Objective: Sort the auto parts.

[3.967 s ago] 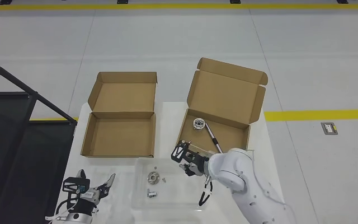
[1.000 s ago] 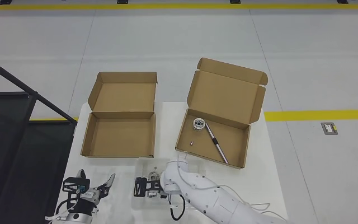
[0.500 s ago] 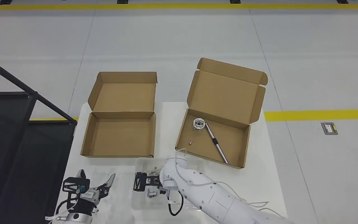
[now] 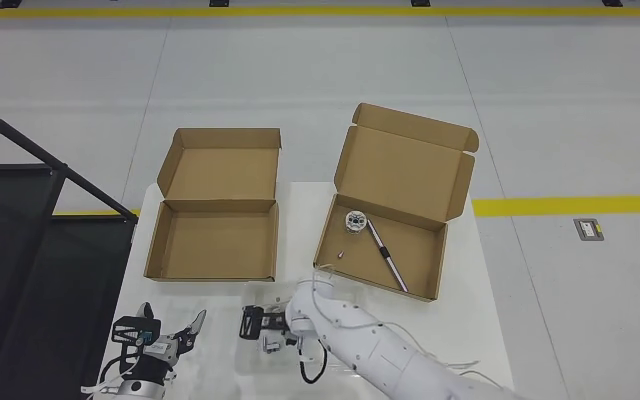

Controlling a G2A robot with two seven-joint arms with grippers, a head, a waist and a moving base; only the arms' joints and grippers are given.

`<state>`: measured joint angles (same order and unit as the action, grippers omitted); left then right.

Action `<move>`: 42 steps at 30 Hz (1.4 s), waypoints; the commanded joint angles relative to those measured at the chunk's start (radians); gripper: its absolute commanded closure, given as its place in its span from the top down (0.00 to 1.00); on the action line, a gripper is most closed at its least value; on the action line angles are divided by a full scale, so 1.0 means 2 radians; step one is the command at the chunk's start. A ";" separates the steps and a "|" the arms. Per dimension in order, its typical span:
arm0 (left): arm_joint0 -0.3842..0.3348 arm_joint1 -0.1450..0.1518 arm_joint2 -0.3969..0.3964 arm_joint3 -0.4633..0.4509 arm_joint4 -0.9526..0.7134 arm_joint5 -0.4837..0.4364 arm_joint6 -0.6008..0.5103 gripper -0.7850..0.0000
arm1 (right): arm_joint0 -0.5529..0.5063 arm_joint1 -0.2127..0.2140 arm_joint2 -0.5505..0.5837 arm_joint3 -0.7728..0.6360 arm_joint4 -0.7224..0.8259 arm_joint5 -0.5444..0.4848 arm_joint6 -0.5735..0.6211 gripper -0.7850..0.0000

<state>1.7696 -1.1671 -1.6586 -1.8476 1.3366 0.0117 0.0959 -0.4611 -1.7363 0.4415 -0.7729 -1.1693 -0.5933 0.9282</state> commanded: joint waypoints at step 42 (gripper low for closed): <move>0.000 0.000 0.000 0.000 0.000 0.000 0.000 1.00 | -0.237 0.182 0.435 -0.449 0.024 -0.142 -0.226 0.00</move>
<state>1.7696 -1.1671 -1.6586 -1.8476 1.3366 0.0117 0.0959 -0.9391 -1.3718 1.3211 -1.6703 -1.0907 -0.9356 0.4254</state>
